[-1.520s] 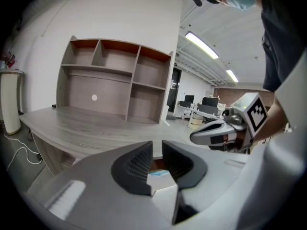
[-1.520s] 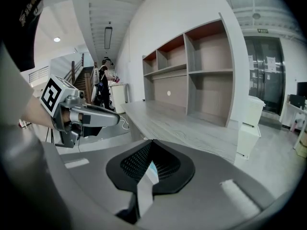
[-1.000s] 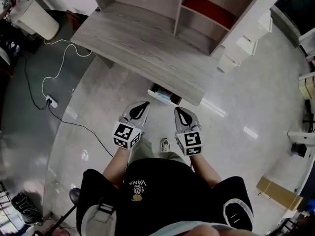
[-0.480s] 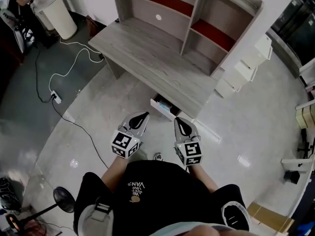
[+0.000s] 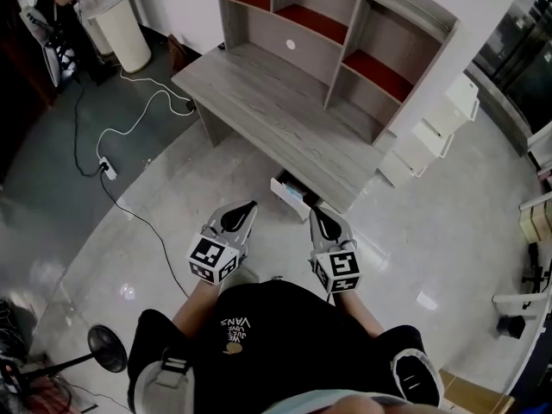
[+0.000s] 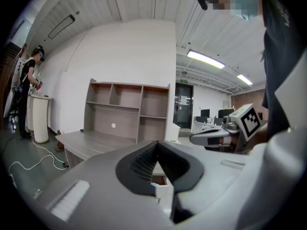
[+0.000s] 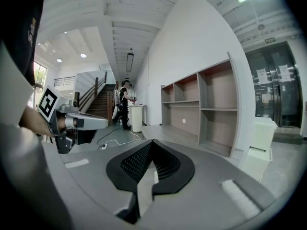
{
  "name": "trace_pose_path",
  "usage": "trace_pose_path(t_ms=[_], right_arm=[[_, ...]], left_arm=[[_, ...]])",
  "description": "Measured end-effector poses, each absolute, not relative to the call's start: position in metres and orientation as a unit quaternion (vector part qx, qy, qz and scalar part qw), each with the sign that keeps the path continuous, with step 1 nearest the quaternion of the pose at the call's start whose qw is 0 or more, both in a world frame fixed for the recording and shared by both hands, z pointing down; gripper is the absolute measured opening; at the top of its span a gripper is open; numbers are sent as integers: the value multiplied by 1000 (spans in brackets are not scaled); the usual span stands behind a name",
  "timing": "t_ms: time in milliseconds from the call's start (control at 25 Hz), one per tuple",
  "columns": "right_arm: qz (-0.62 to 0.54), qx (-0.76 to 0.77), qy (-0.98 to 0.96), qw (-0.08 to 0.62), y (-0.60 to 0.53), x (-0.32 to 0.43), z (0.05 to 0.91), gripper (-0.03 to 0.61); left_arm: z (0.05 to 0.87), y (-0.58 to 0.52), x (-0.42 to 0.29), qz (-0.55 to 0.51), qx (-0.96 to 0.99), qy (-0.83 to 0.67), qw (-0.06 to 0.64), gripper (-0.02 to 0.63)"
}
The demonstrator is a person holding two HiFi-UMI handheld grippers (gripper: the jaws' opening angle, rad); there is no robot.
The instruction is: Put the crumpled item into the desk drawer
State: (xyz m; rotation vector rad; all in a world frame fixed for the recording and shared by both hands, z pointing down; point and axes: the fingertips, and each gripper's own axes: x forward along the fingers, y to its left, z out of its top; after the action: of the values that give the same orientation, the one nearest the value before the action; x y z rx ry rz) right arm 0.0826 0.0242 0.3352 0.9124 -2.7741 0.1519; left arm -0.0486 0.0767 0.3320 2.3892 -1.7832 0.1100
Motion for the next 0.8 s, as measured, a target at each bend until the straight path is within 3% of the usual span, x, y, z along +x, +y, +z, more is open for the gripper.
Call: trace_pose_path(t_ms=[800], right_arm=[[50,318,-941,106,27,88,317,2]], left_arm=[[315,84,-42,29,808,-584,70,52]])
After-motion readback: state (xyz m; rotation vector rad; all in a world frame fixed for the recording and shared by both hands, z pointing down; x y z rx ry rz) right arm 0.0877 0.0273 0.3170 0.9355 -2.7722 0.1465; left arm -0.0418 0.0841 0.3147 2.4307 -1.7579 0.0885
